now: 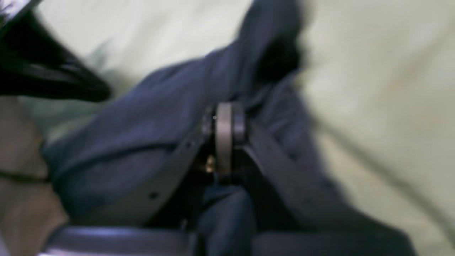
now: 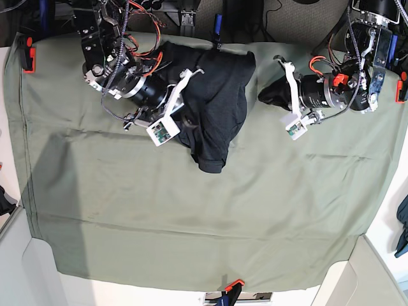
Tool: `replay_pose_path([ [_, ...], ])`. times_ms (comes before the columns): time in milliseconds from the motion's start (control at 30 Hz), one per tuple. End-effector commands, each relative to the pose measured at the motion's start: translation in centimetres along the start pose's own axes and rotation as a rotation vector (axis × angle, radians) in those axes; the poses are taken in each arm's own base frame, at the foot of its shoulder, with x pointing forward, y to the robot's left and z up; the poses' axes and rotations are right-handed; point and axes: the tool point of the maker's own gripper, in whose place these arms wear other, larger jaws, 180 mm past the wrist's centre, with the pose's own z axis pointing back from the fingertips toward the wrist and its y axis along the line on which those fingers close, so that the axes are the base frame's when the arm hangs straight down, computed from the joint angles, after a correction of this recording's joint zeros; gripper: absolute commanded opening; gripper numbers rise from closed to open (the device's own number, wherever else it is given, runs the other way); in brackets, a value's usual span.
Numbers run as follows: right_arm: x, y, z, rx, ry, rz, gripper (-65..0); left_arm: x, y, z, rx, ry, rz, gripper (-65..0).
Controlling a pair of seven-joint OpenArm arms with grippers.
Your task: Fold the T-shirt properly
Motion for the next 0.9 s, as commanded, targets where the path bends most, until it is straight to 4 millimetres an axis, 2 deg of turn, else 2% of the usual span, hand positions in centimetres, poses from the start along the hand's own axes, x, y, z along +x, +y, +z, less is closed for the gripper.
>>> replay_pose_path([
  [0, 1.8, -1.0, 0.7, -0.038, -0.057, 0.001, -65.0, 1.8, 0.5, 1.3, 0.025, -0.056, -0.033, -65.0],
  [100, 2.3, -4.3, 2.2, -0.149, -0.064, -0.041, -65.0, 2.5, 1.1, 3.5, 0.088, -0.086, -0.054, -65.0],
  [167, 1.8, -6.5, 3.5, -0.218, -0.039, -0.072, -65.0, 2.2, 1.0, 4.7, 0.111, -0.085, -0.049, -65.0],
  [267, -0.1, -8.7, 5.9, -0.296, -0.011, -0.127, -65.0, 0.3, 0.0, 6.3, 0.124, -0.05, -0.022, -65.0],
  [367, -3.0, -9.2, 8.8, -0.336, 0.02, -0.184, -65.0, -2.7, -1.0, 7.9, 0.149, 0.006, 0.02, -65.0],
  [500, -6.4, -8.2, 12.0, -0.349, 0.066, -0.265, -65.0, -7.6, -1.8, 10.1, 0.181, 0.112, 0.112, -65.0],
  [633, -11.3, -6.4, 14.5, -0.35, 0.181, -0.358, -65.0, -12.4, -4.2, 11.8, 0.158, 0.24, 0.194, -65.0],
  [767, -16.5, -3.0, 16.9, -0.324, 0.329, -0.445, -65.0, -17.4, -7.9, 12.8, 0.106, 0.383, 0.279, -65.0],
  [867, -20.0, -0.2, 18.2, -0.275, 0.431, -0.543, -65.0, -21.2, -10.0, 12.5, 0.091, 0.465, 0.36, -65.0],
])
